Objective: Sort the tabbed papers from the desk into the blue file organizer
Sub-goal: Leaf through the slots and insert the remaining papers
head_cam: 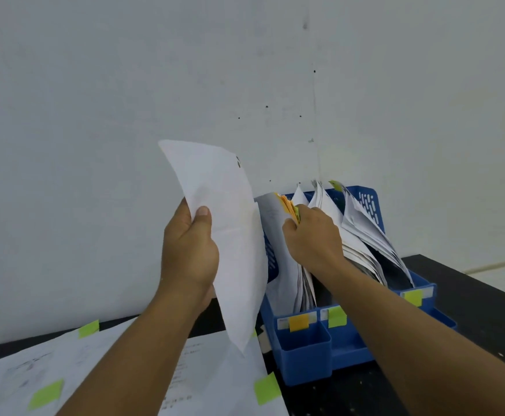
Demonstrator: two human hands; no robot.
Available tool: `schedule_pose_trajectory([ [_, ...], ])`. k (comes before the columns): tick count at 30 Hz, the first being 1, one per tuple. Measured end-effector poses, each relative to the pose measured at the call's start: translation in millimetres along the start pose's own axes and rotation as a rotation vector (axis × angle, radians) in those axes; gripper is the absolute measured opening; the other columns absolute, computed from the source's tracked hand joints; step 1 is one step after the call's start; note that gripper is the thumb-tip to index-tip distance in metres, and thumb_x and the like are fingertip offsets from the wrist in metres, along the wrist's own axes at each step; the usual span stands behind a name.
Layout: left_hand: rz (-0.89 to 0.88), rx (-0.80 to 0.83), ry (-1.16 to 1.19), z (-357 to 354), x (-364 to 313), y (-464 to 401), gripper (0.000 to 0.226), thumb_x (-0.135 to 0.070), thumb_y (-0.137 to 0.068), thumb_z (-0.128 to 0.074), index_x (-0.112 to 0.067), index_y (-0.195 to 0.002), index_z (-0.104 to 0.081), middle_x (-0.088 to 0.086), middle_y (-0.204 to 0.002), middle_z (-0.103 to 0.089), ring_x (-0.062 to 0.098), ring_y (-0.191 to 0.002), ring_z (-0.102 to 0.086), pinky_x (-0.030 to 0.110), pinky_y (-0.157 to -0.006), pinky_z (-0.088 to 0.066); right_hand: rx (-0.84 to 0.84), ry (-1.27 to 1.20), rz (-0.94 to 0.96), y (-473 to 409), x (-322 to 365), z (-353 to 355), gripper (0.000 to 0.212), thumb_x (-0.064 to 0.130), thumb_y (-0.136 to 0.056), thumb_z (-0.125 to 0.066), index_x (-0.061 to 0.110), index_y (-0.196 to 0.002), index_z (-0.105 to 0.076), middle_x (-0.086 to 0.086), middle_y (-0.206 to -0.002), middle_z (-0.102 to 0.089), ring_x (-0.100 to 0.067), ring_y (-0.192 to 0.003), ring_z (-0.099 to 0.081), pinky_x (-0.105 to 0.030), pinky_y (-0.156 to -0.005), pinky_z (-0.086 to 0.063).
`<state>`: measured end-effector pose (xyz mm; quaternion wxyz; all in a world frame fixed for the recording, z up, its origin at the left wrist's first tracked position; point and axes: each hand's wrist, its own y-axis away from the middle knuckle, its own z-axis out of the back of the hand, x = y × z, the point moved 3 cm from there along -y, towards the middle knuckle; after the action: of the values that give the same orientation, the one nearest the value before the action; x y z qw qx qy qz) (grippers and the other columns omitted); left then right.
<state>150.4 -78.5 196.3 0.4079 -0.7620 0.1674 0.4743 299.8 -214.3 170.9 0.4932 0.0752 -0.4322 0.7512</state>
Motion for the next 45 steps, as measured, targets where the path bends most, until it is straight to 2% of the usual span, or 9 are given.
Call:
schedule_pose_trajectory([
  [7, 0.040, -0.061, -0.004, -36.0, 24.1, -27.9, 0.031, -0.020, -0.104, -0.036, -0.038, -0.118, -0.057, -0.016, -0.117, -0.064, 0.008, -0.106, -0.061, 0.034, -0.099, -0.048, 0.023, -0.057, 0.007, -0.1, 0.8, -2.0, 0.017, 0.029, -0.102, -0.040, 0.017, -0.091, -0.044, -0.002, -0.088, -0.051, -0.021, -0.079, -0.049, -0.031, -0.069, -0.035],
  [14, 0.115, -0.076, 0.098, -63.2, 36.2, -43.5, 0.032, -0.019, -0.103, -0.036, -0.039, -0.102, -0.061, -0.012, -0.105, -0.067, 0.016, -0.102, -0.064, 0.039, -0.092, -0.053, 0.054, -0.147, -0.001, -2.9, -5.0, 1.0, 0.020, 0.028, -0.100, -0.042, 0.017, -0.084, -0.049, -0.002, -0.085, -0.057, -0.020, -0.076, -0.050, -0.031, -0.068, -0.036],
  [19, 0.018, -0.068, -0.015, -64.0, 45.8, -48.8, 0.036, -0.021, -0.103, -0.035, -0.029, -0.131, -0.056, -0.016, -0.120, -0.062, 0.008, -0.111, -0.058, 0.036, -0.104, -0.046, 0.067, -0.192, -0.014, -4.6, -10.9, 1.4, 0.023, 0.029, -0.100, -0.043, 0.017, -0.082, -0.050, -0.002, -0.080, -0.057, -0.020, -0.073, -0.051, -0.031, -0.066, -0.038],
  [24, -0.076, -0.113, -0.271, -54.8, 71.9, -47.1, 0.041, -0.024, -0.104, -0.031, -0.023, -0.143, -0.044, -0.006, -0.138, -0.053, 0.017, -0.126, -0.049, 0.038, -0.110, -0.038, 0.076, -0.208, -0.022, -6.1, -11.1, -1.3, 0.028, 0.031, -0.099, -0.046, 0.023, -0.072, -0.043, 0.002, -0.075, -0.053, -0.018, -0.069, -0.048, -0.030, -0.065, -0.037],
  [28, -0.073, -0.158, -0.331, -61.3, 84.7, -42.4, 0.044, -0.024, -0.106, -0.028, -0.021, -0.149, -0.034, -0.001, -0.146, -0.045, 0.020, -0.132, -0.043, 0.033, -0.112, -0.034, 0.083, -0.226, -0.015, -3.8, -8.1, -5.1, 0.032, 0.033, -0.098, -0.048, 0.029, -0.068, -0.037, 0.004, -0.072, -0.048, -0.017, -0.067, -0.044, -0.029, -0.060, -0.033],
  [34, -0.124, -0.163, -0.289, -80.3, 94.3, -35.0, 0.043, -0.021, -0.106, -0.029, -0.019, -0.149, -0.031, 0.003, -0.142, -0.048, 0.018, -0.126, -0.046, 0.019, -0.096, -0.033, 0.070, -0.254, -0.023, -5.5, -8.5, -4.8, 0.015, 0.039, -0.096, -0.052, 0.027, -0.087, -0.052, 0.004, -0.078, -0.056, -0.013, -0.065, -0.049, -0.027, -0.054, -0.032],
  [38, -0.169, -0.110, -0.313, -74.8, 114.5, -22.3, 0.041, -0.022, -0.105, -0.030, -0.014, -0.145, -0.034, 0.006, -0.126, -0.056, 0.016, -0.109, -0.053, 0.024, -0.085, -0.041, 0.072, -0.259, -0.030, -6.2, -11.1, -3.1, 0.025, 0.042, -0.095, -0.054, 0.022, -0.106, -0.063, 0.002, -0.088, -0.065, -0.012, -0.069, -0.054, -0.026, -0.056, -0.035],
  [41, -0.070, -0.135, -0.301, -70.3, 127.2, -7.5, 0.040, -0.024, -0.105, -0.030, -0.016, -0.144, -0.035, 0.003, -0.125, -0.054, 0.017, -0.112, -0.051, 0.025, -0.087, -0.039, 0.075, -0.251, -0.048, -6.4, -13.3, -2.7, 0.033, 0.044, -0.094, -0.055, 0.023, -0.117, -0.063, 0.000, -0.100, -0.067, -0.015, -0.078, -0.058, -0.026, -0.063, -0.039],
  [45, -0.082, 0.100, -0.319, -77.4, 130.7, 14.0, 0.042, -0.028, -0.105, -0.031, -0.023, -0.147, -0.030, -0.004, -0.123, -0.051, 0.008, -0.106, -0.051, 0.020, -0.084, -0.045, 0.053, -0.236, -0.045, -4.3, -13.0, -3.3, 0.041, 0.051, -0.092, -0.054, 0.027, -0.124, -0.061, 0.001, -0.110, -0.066, -0.019, -0.093, -0.062, -0.030, -0.074, -0.046],
])
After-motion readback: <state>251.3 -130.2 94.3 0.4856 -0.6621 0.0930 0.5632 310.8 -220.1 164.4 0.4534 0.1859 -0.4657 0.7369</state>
